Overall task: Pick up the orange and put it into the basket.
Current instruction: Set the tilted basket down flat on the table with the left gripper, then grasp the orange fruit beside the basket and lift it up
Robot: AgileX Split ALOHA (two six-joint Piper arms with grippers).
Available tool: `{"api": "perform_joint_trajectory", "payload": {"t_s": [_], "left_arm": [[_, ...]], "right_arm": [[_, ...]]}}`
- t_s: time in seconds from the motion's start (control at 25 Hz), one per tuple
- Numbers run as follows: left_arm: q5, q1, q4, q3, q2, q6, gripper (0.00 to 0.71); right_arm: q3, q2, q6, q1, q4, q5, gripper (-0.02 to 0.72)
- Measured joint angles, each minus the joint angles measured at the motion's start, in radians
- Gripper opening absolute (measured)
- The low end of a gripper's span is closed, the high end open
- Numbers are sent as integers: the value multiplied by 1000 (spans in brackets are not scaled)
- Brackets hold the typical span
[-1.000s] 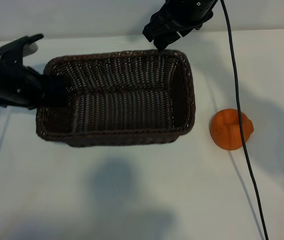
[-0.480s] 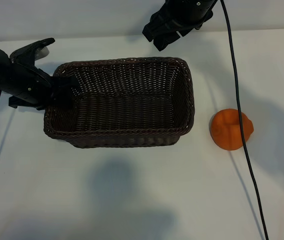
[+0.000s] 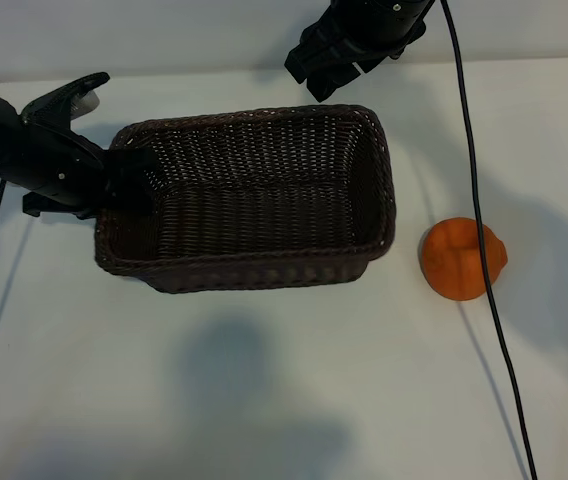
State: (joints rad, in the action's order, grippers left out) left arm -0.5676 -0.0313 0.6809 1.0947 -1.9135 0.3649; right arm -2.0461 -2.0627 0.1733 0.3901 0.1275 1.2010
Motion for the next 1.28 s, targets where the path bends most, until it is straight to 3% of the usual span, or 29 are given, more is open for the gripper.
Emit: {"api": "perform_joint_trajectory", "payload": {"t_s": [0.16, 0.28, 0.8, 1.12, 1.28], "left_arm": [[-10, 0, 16, 1, 2, 0, 546], [-23, 0, 16, 9, 18, -1, 641], [-110, 0, -146, 10, 245, -79, 598], [-110, 0, -154, 10, 343, -88, 596], [-110, 0, -154, 10, 343, -89, 596]], "right_arm": [[0, 0, 0, 0, 0, 0, 560], [0, 0, 0, 0, 0, -1, 560], [0, 0, 0, 0, -1, -4, 560], [0, 0, -9, 0, 0, -4, 560], [0, 0, -53, 0, -32, -7, 560]]}}
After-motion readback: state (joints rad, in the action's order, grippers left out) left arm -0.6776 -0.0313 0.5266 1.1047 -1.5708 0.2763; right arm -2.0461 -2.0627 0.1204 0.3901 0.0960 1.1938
